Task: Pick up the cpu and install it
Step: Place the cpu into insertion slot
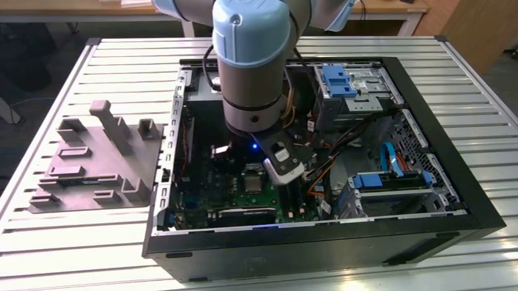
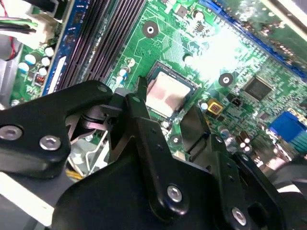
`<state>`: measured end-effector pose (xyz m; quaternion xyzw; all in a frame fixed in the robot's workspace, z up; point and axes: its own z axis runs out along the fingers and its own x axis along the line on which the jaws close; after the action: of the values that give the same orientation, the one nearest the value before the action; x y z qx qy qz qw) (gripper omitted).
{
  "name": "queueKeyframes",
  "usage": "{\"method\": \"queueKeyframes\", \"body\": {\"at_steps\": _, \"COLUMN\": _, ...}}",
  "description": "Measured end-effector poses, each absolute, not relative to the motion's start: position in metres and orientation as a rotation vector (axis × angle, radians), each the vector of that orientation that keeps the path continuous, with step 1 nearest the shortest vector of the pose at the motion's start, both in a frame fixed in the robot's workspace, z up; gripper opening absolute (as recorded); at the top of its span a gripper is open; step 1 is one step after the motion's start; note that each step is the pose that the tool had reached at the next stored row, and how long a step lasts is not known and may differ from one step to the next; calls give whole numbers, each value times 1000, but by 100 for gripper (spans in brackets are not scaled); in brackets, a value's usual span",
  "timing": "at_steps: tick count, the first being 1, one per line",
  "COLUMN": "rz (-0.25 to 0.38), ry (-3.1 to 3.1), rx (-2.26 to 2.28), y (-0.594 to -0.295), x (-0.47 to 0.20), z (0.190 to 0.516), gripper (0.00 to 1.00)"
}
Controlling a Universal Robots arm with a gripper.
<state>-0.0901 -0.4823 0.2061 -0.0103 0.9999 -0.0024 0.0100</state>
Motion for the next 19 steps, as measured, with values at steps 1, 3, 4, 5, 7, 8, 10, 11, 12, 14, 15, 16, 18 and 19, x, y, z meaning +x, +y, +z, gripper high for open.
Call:
{"method": "queueKeyframes", "body": {"at_steps": 1, "rz": -7, "ry": 3122, "rx": -32, "y": -482, "x": -90, "z": 208, "gripper": 53}}
{"method": "queueKeyframes", "body": {"at_steps": 3, "rz": -7, "ry": 3122, "rx": -32, "y": -482, "x": -90, "z": 211, "gripper": 47}}
{"method": "queueKeyframes", "body": {"at_steps": 4, "rz": -7, "ry": 3122, "rx": -32, "y": -482, "x": -90, "z": 212, "gripper": 41}}
{"method": "queueKeyframes", "body": {"at_steps": 5, "rz": -7, "ry": 3122, "rx": -32, "y": -482, "x": -90, "z": 212, "gripper": 41}}
{"method": "queueKeyframes", "body": {"at_steps": 7, "rz": -7, "ry": 3122, "rx": -32, "y": -482, "x": -90, "z": 213, "gripper": 29}}
{"method": "queueKeyframes", "body": {"at_steps": 8, "rz": -7, "ry": 3122, "rx": -32, "y": -482, "x": -90, "z": 213, "gripper": 29}}
{"method": "queueKeyframes", "body": {"at_steps": 10, "rz": -7, "ry": 3122, "rx": -32, "y": -482, "x": -90, "z": 213, "gripper": 23}}
{"method": "queueKeyframes", "body": {"at_steps": 11, "rz": -7, "ry": 3122, "rx": -32, "y": -482, "x": -90, "z": 214, "gripper": 18}}
{"method": "queueKeyframes", "body": {"at_steps": 12, "rz": -7, "ry": 3122, "rx": -32, "y": -482, "x": -90, "z": 214, "gripper": 11}}
{"method": "queueKeyframes", "body": {"at_steps": 14, "rz": -7, "ry": 3122, "rx": -32, "y": -482, "x": -90, "z": 214, "gripper": 11}}
{"method": "queueKeyframes", "body": {"at_steps": 15, "rz": -7, "ry": 3122, "rx": -32, "y": -482, "x": -90, "z": 214, "gripper": 11}}
{"method": "queueKeyframes", "body": {"at_steps": 16, "rz": -7, "ry": 3122, "rx": -32, "y": -482, "x": -90, "z": 214, "gripper": 11}}
{"method": "queueKeyframes", "body": {"at_steps": 18, "rz": -7, "ry": 3122, "rx": -32, "y": -482, "x": -90, "z": 215, "gripper": 11}}
{"method": "queueKeyframes", "body": {"at_steps": 19, "rz": -7, "ry": 3122, "rx": -32, "y": -482, "x": -90, "z": 215, "gripper": 11}}
